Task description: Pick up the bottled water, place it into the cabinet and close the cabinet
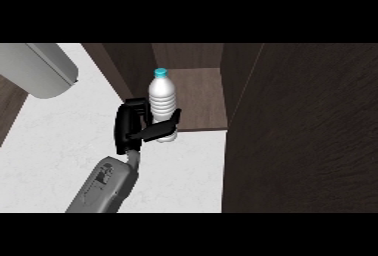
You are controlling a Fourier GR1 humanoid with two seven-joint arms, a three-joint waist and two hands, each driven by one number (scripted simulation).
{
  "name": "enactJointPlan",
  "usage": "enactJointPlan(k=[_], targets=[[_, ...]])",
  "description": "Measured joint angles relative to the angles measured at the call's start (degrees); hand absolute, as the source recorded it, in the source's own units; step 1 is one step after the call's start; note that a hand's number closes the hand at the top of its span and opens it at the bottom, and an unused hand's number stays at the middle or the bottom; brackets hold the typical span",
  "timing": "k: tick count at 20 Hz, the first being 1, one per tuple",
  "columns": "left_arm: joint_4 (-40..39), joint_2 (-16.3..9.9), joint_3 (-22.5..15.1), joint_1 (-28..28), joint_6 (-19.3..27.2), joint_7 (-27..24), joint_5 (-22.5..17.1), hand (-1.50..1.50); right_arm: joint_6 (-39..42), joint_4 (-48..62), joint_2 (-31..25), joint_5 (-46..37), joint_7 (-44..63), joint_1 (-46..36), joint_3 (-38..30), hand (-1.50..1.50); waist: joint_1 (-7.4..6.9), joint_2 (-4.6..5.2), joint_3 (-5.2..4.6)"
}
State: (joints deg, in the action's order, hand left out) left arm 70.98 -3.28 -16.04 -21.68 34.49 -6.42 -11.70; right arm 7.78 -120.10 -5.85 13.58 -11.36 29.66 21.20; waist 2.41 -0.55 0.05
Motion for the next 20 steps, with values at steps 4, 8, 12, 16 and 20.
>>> enactJointPlan(k=[4, 8, 12, 16, 20], targets=[[-0.02, -0.97, -1.27, 0.15, 2.79, 0.29, 2.03, 1.5, 0.15, 0.44, 0.09, -0.19, -0.18, -0.34, 0.35, -1.5, 0.74, -0.02, 0.09], [-0.41, -1.8, -2.58, 0.07, 5.47, 0.14, 4.09, 1.5, 0.28, 1.03, 0.23, -0.27, -0.47, -0.89, 0.41, -1.5, 1.26, 0.02, 0.16], [-1.15, -2.99, -4.46, -0.24, 8.45, 0.52, 6.86, 1.5, 0.79, 1.36, -0.23, 0.09, -0.5, -0.88, 0.18, -1.5, 1.75, 0.01, 0.27], [-2.25, -4.24, -6.54, -0.71, 11.38, 0.67, 9.95, 1.5, 1.14, 1.92, -0.37, -0.12, -0.66, -1.2, 0.49, -1.5, 2.24, 0.05, 0.38], [-3.68, -5.2, -8.52, -1.46, 14.26, 1.02, 12.95, -1.5, 1.19, 1.61, -0.52, 0.05, -0.39, -1.19, 0.49, -1.5, 2.37, -0.01, 0.48]])
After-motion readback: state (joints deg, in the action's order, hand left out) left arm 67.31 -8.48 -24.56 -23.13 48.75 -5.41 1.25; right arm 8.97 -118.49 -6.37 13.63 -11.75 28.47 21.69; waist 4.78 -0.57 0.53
